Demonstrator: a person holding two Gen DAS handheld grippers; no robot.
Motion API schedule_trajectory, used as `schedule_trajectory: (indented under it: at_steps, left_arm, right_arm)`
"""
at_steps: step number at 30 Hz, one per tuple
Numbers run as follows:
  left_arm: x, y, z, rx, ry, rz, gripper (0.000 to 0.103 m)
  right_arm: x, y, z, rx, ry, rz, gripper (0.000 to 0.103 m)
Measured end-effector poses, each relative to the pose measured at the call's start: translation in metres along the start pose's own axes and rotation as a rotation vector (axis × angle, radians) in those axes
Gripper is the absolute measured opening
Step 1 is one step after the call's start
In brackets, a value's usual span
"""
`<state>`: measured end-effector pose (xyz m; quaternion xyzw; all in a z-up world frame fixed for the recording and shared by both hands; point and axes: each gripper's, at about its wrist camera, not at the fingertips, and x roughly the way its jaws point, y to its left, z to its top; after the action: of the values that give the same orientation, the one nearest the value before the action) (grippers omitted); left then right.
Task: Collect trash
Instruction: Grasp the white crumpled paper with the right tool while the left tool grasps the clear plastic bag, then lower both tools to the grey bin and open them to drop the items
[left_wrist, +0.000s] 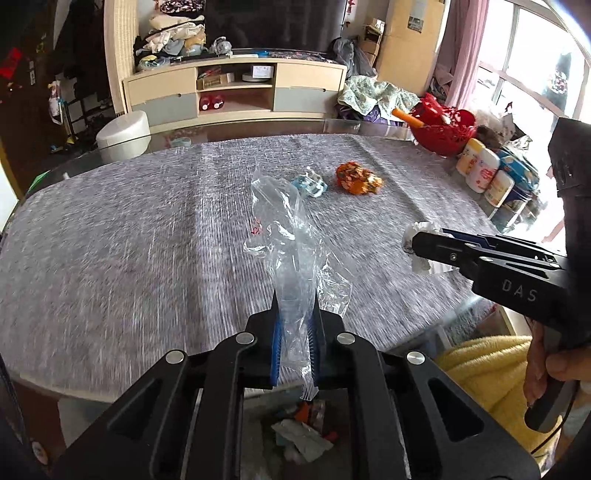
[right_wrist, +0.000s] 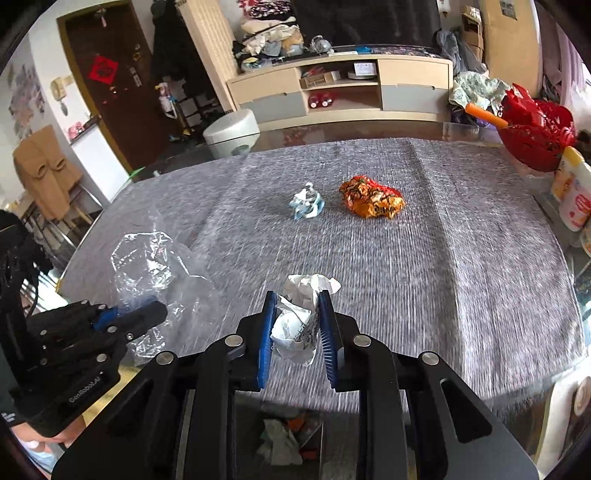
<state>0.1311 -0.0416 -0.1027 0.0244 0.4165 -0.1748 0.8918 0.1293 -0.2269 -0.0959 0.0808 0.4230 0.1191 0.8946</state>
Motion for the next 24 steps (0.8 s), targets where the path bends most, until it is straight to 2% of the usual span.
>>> schedule_trajectory:
  at_steps: [7,12,19,24]
  left_arm:
    - [-0.043,-0.017,-0.038,0.003,-0.019,-0.004,0.011]
    - [-0.054,-0.025,-0.066,-0.004,-0.001,-0.032,0.012]
    - [-0.042,-0.03,-0.11,-0.017,0.087,-0.026,0.012]
    - [-0.02,-0.029,-0.143,-0.036,0.181,-0.041,0.012]
  right_arm:
    - [-0.027,0.021,-0.042,-0.043,0.021,0.015,0.024]
    - [-0.032,0.025,-0.067,-0.037,0.047,0.026,0.024]
    - [-0.02,0.03,-0.104,-0.016,0.106,0.043,0.024]
    - [0.003,0.026,-0.133,0.006,0.195,0.053,0.024]
